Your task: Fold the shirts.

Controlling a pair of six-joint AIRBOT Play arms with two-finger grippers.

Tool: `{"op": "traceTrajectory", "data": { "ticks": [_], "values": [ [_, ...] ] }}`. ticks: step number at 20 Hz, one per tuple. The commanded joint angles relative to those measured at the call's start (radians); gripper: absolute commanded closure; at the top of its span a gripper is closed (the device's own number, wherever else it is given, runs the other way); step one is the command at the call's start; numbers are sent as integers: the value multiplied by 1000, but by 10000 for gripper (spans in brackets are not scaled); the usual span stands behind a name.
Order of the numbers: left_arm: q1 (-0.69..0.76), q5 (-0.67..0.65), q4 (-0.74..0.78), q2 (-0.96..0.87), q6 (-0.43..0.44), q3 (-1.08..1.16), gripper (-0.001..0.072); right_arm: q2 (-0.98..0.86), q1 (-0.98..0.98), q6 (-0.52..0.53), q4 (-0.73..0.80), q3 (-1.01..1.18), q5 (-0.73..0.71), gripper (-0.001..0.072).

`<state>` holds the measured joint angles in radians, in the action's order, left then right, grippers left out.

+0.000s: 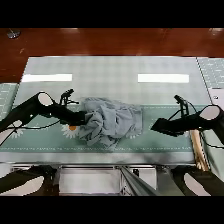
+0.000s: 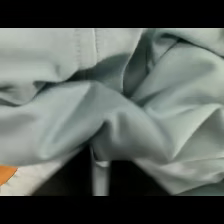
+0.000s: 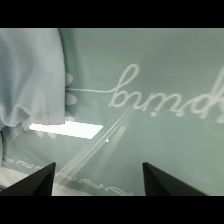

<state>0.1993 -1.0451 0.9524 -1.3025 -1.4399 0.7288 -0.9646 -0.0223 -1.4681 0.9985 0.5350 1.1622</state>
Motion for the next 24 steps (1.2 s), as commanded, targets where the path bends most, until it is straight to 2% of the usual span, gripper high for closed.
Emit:
{"op": "traceTrajectory", "data": {
  "ticks": [1, 11, 12, 13, 14, 15, 17, 19, 21, 24],
  "values": [
    [-2, 16, -38, -34, 65, 8, 690, -60, 116, -15, -108, -27, -102, 89],
    [-2, 9, -45, -31, 71, 38, 690, -333, 297, -2, -249, 102, -205, 91],
    [-2, 10, -58, -31, 71, 38, 690, -362, 311, -1, -258, 130, -211, 108],
    [-2, 13, -72, -28, 71, 42, 690, -388, 320, 8, -267, 158, -212, 259],
    [-2, 15, -81, -21, 71, 53, 691, -404, 320, 27, -273, 187, -206, 518],
    [-7, 15, -82, -8, 71, 76, 690, -410, 317, 72, -273, 226, -193, 688],
    [-29, 16, -89, 40, 71, 156, 691, -409, 287, 101, -246, 358, -123, 688],
    [-74, 33, -118, 104, 71, 285, 690, -405, 243, 72, -154, 568, -68, 688],
    [-130, 93, -173, 155, 65, 448, 691, -405, 197, 2, -36, 863, -33, 688],
    [-197, 120, -198, 205, 63, 706, 691, -399, 148, -24, 79, 1299, 69, 688]
  ]
}}
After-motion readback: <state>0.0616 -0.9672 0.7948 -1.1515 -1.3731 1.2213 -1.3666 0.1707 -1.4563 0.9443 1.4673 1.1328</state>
